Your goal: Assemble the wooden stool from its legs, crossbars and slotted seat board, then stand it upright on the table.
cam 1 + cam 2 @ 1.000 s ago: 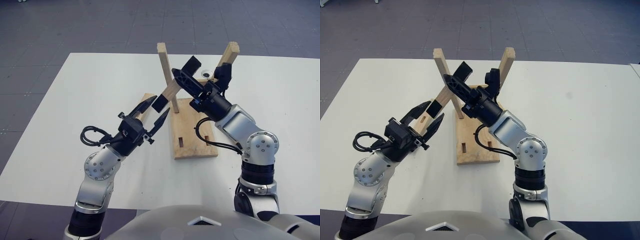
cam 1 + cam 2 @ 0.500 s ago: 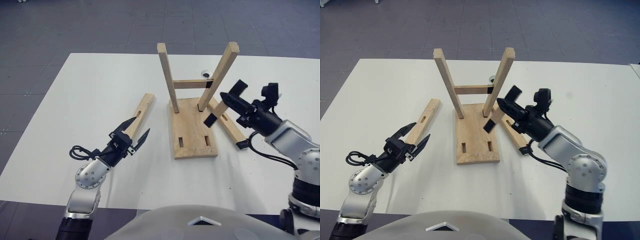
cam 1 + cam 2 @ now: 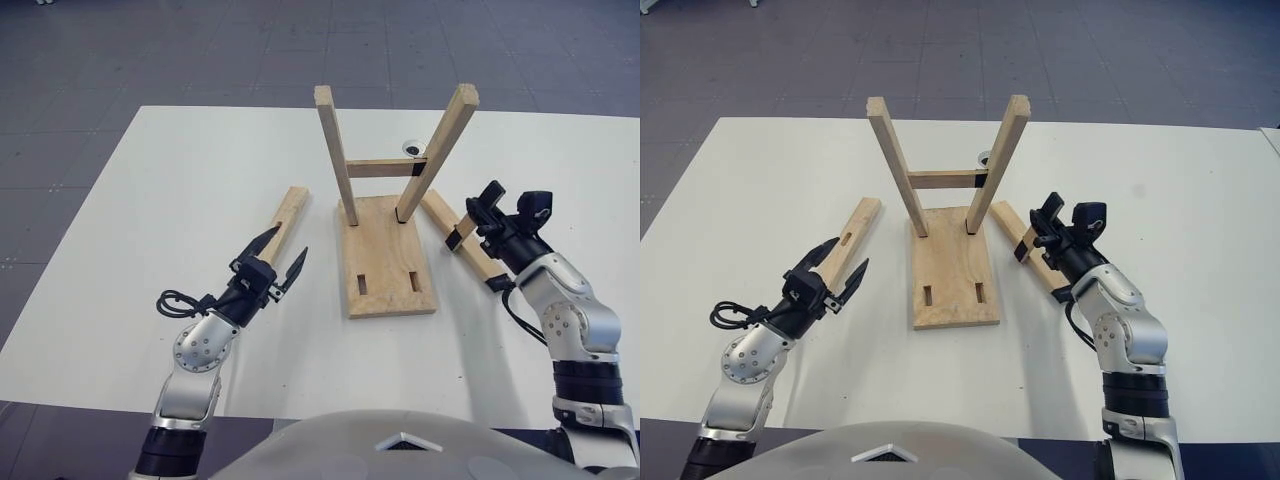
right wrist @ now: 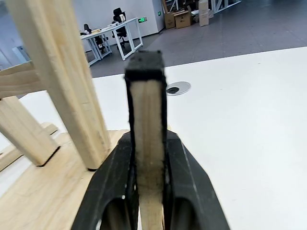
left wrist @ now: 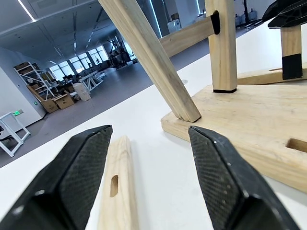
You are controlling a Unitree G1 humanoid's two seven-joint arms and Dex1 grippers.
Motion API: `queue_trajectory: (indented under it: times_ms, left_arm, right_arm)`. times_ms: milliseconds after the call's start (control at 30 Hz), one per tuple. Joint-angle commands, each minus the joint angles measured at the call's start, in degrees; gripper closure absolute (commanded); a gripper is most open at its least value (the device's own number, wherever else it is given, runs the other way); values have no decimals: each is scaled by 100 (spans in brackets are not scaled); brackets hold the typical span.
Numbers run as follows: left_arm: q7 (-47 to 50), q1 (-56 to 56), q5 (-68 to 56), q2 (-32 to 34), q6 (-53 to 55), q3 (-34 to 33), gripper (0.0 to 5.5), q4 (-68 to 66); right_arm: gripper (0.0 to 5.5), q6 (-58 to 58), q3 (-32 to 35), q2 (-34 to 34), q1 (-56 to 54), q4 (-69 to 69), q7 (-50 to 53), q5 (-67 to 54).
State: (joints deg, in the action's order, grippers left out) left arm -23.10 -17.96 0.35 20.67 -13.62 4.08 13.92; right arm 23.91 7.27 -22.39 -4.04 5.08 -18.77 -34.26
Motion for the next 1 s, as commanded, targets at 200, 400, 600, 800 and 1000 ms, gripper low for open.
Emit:
queue_trajectory:
  times_ms: [200, 400, 600, 800, 1000]
  left_arm:
    - [69, -120, 72, -30, 90, 34, 254, 84]
    - [80, -144, 74, -53, 121, 48, 254, 134]
    - [101, -221, 79, -59, 154, 82, 254, 226]
    - [117, -246, 72, -36, 219, 88, 254, 306]
    - [124, -253, 78, -50, 245, 110, 254, 334]
  right_arm:
    - [509, 335, 580, -127, -403, 349, -174, -385]
    - [509, -31, 411, -352, -725, -162, -511, 314]
    - [509, -370, 199, -261, -775, -736, -789, 790]
    - [509, -625, 29, -189, -825, -1169, -1082, 1075]
    - [509, -629, -12, -142, -812, -1091, -1162, 1135]
